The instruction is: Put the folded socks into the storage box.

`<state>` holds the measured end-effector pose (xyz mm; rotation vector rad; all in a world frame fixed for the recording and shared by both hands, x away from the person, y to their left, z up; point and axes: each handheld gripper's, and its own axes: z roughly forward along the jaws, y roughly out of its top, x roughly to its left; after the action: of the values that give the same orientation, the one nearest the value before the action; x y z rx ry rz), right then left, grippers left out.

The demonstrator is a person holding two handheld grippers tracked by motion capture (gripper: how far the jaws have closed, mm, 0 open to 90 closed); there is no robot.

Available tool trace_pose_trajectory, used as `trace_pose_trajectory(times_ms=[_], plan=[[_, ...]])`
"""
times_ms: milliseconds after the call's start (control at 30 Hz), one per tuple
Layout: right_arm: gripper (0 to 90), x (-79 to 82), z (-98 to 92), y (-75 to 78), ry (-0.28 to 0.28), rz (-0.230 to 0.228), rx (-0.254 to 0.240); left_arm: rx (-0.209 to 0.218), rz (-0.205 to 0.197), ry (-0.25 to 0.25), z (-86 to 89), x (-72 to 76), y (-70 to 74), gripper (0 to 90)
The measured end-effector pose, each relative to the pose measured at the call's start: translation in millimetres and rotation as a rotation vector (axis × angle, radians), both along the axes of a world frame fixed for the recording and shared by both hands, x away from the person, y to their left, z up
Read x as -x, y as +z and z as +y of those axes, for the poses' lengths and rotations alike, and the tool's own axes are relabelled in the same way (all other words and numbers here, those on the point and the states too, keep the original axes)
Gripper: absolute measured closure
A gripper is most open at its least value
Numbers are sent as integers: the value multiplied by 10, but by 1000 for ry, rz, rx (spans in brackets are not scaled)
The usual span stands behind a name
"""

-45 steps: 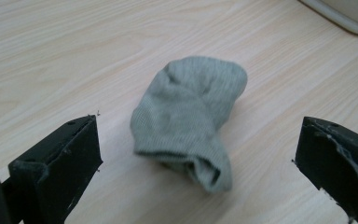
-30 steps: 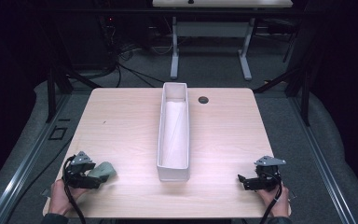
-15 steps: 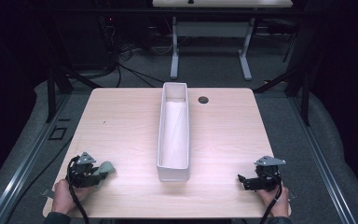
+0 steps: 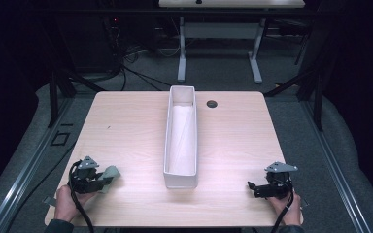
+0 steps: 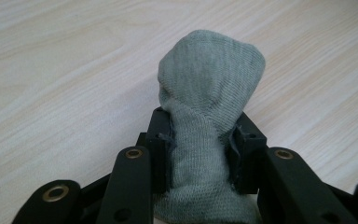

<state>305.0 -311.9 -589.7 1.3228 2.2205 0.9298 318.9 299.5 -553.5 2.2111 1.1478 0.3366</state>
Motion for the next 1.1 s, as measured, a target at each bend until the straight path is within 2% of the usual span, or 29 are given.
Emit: trace_pose_trajectory(times_ms=[67,467,1100], plan=[[1,0,3,1,-1,2,0,15,-1,-1,3,-9,38,663],[1,0,5,1,-1,3,-1,34,-19,-29,-44,-23,349,664],[0,-5,9,1,6,0,4,41,-38,-118,-230,-140,761,664]])
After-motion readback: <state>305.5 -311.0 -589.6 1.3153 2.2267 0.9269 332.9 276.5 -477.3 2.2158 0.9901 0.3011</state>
